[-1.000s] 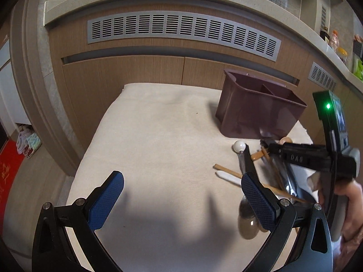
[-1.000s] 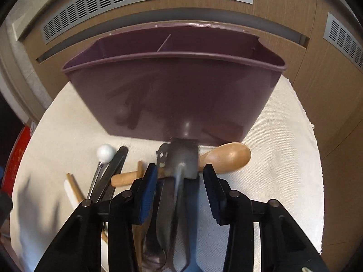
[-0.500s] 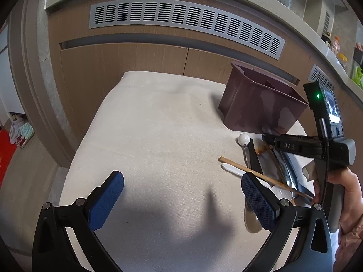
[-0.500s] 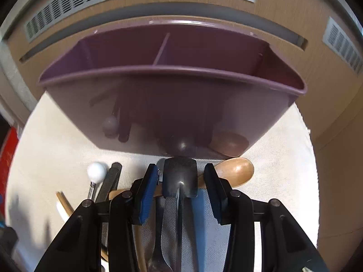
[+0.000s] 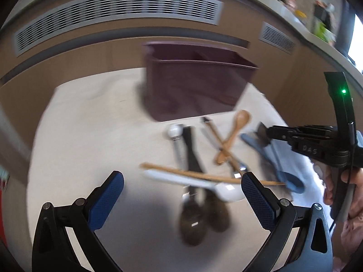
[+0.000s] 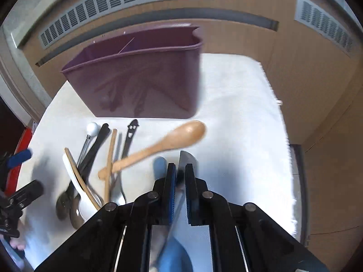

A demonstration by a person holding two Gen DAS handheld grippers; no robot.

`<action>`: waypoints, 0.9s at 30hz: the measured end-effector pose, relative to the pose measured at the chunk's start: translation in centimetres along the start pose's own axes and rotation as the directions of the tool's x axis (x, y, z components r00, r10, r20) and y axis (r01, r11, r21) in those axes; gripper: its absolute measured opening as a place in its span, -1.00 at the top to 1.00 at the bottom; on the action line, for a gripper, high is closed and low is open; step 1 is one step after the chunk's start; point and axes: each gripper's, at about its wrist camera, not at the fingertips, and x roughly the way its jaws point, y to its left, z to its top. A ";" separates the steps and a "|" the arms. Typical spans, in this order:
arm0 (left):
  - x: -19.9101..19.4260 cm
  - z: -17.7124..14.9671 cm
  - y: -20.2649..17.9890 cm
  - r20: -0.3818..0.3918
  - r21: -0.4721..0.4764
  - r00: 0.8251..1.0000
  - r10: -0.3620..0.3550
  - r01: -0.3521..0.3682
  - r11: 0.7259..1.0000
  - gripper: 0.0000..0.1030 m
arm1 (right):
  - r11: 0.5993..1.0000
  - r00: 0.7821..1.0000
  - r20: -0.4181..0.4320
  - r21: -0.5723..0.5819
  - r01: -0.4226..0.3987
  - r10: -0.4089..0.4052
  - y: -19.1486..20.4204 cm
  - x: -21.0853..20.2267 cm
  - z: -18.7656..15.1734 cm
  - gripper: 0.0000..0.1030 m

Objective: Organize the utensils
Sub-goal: 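Grasp the wooden spoon with the left gripper while the right gripper lifts the spatula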

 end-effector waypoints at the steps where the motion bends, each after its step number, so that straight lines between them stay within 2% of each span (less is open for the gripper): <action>1: 0.4 0.4 -0.8 -0.005 0.024 1.000 -0.019 0.019 1.000 -0.90 | 1.000 1.000 0.006 0.006 0.003 -0.003 0.1 0.0 -0.2 0.87; 3: 1.7 1.8 -2.7 -0.036 0.092 0.997 -0.067 0.071 0.993 -0.44 | 0.999 0.999 0.018 0.029 -0.031 0.031 -1.6 -0.6 -1.1 0.87; 5: 3.3 3.2 -4.6 -0.089 0.159 0.991 -0.097 0.111 0.981 -0.16 | 0.997 0.998 0.039 0.046 -0.055 0.054 -3.3 -1.3 -1.6 0.79; 6: 4.0 3.9 -5.4 -0.111 0.188 0.987 -0.112 0.132 0.973 -0.09 | 0.998 0.997 0.054 0.044 -0.055 0.052 -3.7 -1.7 -2.0 0.73; 8: 5.7 5.2 -7.0 -0.160 0.239 0.977 -0.137 0.173 0.955 -0.07 | 0.998 0.995 0.086 0.043 -0.045 0.041 -4.2 -2.6 -2.5 0.50; 10: 7.5 6.3 -8.4 -0.200 0.278 0.973 -0.112 0.166 0.946 -0.07 | 0.998 0.992 0.121 0.049 -0.040 0.033 -5.1 -3.1 -2.7 0.05; 12: 9.3 7.2 -9.4 -0.238 0.298 0.967 -0.086 0.157 0.941 -0.07 | 0.997 0.989 0.144 0.063 -0.037 0.028 -6.1 -4.0 -3.4 -0.08; 17: 13.1 9.0 -10.6 -0.287 0.278 0.958 0.007 0.076 0.958 -0.06 | 0.994 0.987 0.161 0.106 -0.034 0.017 -8.3 -5.2 -5.0 -0.10; 19: 14.0 9.1 -11.1 -0.300 0.267 0.954 0.031 0.053 0.962 0.04 | 0.993 0.987 0.161 0.112 -0.038 0.019 -8.7 -5.2 -5.4 -0.14; 20: 14.0 9.1 -11.3 -0.281 0.276 0.958 0.050 0.031 0.961 0.14 | 0.993 0.987 0.159 0.114 -0.038 0.020 -8.7 -5.1 -5.5 -0.14; 21: 13.8 9.0 -11.5 -0.264 0.280 0.963 0.063 0.014 0.960 0.39 | 0.992 0.987 0.157 0.117 -0.039 0.021 -8.8 -5.0 -5.6 -0.15; 24: 12.6 8.4 -11.0 -0.269 0.259 0.961 0.060 0.013 0.966 0.43 | 0.991 0.987 0.156 0.124 -0.050 0.030 -8.7 -4.7 -5.4 -0.17; 27: 10.8 7.1 -9.1 -0.260 0.233 0.961 0.089 -0.027 0.972 0.44 | 0.990 0.988 0.147 0.122 -0.075 0.056 -8.0 -4.2 -4.8 -0.17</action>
